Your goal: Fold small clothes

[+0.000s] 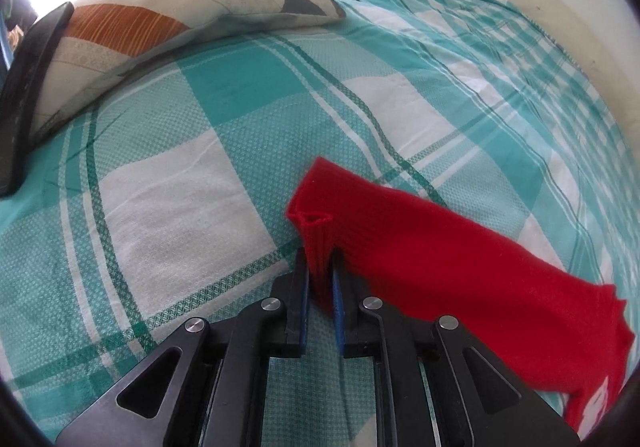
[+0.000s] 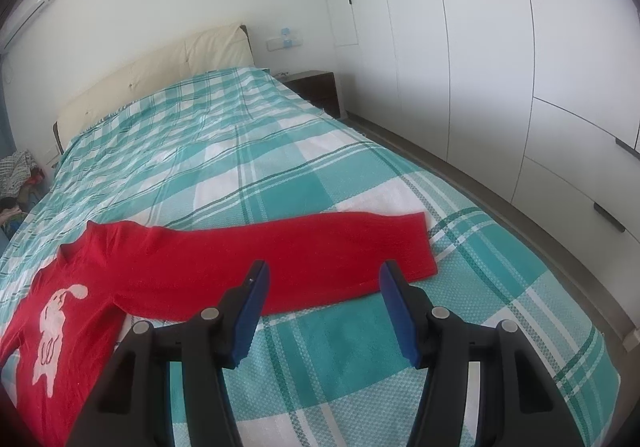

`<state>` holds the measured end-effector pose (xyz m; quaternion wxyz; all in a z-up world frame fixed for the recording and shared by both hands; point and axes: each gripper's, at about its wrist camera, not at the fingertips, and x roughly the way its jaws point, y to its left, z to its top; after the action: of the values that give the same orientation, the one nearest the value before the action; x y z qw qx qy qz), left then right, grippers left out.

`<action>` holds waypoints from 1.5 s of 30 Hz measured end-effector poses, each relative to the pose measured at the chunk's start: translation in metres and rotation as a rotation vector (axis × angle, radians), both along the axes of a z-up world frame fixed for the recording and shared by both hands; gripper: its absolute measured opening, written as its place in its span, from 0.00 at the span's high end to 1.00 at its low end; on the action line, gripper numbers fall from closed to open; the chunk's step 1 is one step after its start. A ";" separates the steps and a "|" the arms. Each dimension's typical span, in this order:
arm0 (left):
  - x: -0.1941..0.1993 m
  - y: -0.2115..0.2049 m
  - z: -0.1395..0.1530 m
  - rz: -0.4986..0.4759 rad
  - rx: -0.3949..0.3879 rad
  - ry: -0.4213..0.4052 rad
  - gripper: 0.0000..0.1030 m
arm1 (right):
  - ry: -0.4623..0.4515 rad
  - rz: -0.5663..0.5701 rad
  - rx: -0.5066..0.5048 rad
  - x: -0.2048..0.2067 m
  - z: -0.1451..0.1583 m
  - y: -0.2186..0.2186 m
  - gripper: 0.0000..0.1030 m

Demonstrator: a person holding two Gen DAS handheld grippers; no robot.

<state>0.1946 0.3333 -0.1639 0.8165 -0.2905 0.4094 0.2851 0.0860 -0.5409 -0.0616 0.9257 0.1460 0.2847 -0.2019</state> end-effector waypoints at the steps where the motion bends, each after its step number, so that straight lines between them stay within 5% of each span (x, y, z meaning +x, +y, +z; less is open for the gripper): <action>1: -0.005 -0.001 0.005 0.011 -0.018 -0.008 0.58 | 0.002 -0.002 0.002 0.000 0.000 0.000 0.42; 3: -0.020 -0.010 0.022 0.039 -0.017 -0.042 0.22 | 0.004 -0.012 0.011 0.000 -0.001 -0.002 0.30; 4: -0.028 -0.019 0.033 0.033 -0.007 -0.081 0.13 | 0.001 -0.014 0.017 0.000 -0.002 -0.002 0.28; 8: -0.034 -0.082 0.054 -0.229 0.036 -0.159 0.01 | 0.000 -0.014 0.018 0.001 -0.002 -0.003 0.28; 12: -0.009 -0.141 0.045 -0.490 0.070 -0.101 0.01 | -0.029 -0.013 -0.004 -0.002 0.002 0.000 0.28; 16: 0.019 -0.163 0.019 -0.544 0.124 -0.016 0.01 | -0.102 0.025 -0.086 -0.011 0.017 0.015 0.28; 18: 0.031 -0.164 -0.008 -0.556 0.126 0.089 0.00 | -0.127 0.048 -0.135 -0.015 0.023 0.027 0.26; 22: 0.026 -0.175 -0.009 -0.554 0.221 0.070 0.00 | -0.166 0.102 -0.146 -0.022 0.027 0.041 0.24; 45: 0.023 -0.173 -0.011 -0.553 0.205 0.044 0.00 | -0.152 0.085 -0.108 -0.021 0.022 0.035 0.23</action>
<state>0.2176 0.1605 -0.1752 0.8791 -0.0777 0.4599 0.0979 0.0651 -0.5058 -0.0392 0.9588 0.0988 0.2084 -0.1660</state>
